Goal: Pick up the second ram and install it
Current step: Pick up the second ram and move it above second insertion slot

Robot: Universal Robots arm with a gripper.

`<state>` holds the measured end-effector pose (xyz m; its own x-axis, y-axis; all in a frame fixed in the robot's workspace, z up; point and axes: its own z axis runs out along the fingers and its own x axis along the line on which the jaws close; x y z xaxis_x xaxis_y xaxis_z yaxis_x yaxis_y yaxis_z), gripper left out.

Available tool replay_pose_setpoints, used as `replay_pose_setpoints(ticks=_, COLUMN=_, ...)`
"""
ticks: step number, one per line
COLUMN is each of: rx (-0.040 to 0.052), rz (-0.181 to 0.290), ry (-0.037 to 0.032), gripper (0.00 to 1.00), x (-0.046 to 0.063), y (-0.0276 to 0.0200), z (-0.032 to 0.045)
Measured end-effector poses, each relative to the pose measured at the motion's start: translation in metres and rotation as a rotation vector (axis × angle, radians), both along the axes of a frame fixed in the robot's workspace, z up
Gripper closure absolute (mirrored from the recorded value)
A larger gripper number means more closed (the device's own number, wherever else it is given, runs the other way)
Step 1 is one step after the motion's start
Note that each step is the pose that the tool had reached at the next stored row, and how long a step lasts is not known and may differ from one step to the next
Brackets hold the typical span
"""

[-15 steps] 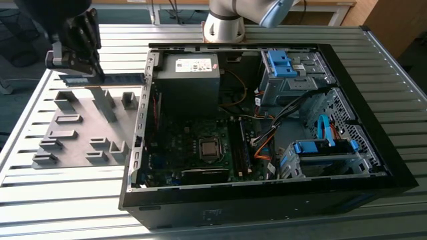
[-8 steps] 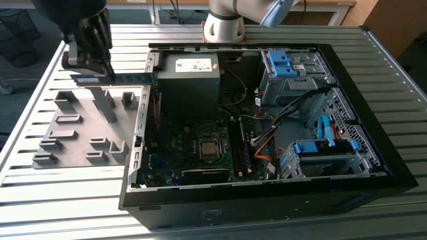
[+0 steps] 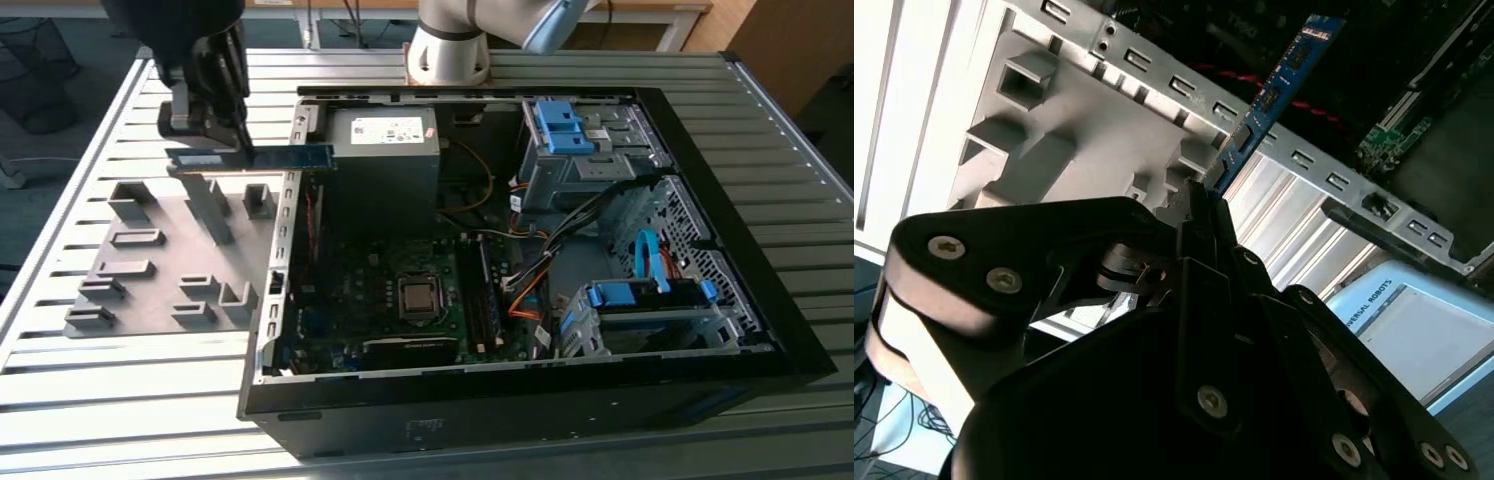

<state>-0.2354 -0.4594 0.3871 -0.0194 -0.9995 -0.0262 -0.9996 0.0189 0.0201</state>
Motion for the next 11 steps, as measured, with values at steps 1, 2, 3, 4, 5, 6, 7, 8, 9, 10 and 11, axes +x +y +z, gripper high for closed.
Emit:
replay_pose_setpoints(ticks=1, rx=0.0, rz=0.0, ry=0.0, gripper=0.86, x=0.002, y=0.0, z=0.0)
replay_pose_setpoints(ticks=2, rx=0.0, rz=0.0, ry=0.0, gripper=0.86, x=0.004, y=0.0, z=0.0)
replay_pose_setpoints(ticks=3, rx=-0.0001, rz=0.0, ry=0.0001, gripper=0.86, x=0.007, y=0.0, z=0.0)
replay_pose_setpoints(ticks=4, rx=-0.0001, rz=0.0, ry=0.0, gripper=0.86, x=0.009, y=0.0, z=0.0)
replay_pose_setpoints(ticks=5, rx=0.0, rz=0.0, ry=0.0, gripper=0.86, x=0.011, y=0.0, z=0.0)
replay_pose_setpoints(ticks=6, rx=0.0, rz=0.0, ry=0.0, gripper=0.86, x=0.014, y=0.0, z=0.0)
replay_pose_setpoints(ticks=7, rx=-0.0001, rz=0.0, ry=0.0, gripper=0.86, x=0.016, y=0.0, z=0.0)
replay_pose_setpoints(ticks=8, rx=-0.0001, rz=0.0, ry=0.0001, gripper=0.86, x=0.018, y=0.0, z=0.0)
replay_pose_setpoints(ticks=9, rx=0.0, rz=0.0, ry=0.0, gripper=0.86, x=0.02, y=0.0, z=0.0)
replay_pose_setpoints(ticks=10, rx=-0.0001, rz=0.0, ry=0.0001, gripper=0.86, x=0.022, y=0.0, z=0.0)
replay_pose_setpoints(ticks=11, rx=-0.0001, rz=0.0, ry=0.0, gripper=0.86, x=0.024, y=0.0, z=0.0)
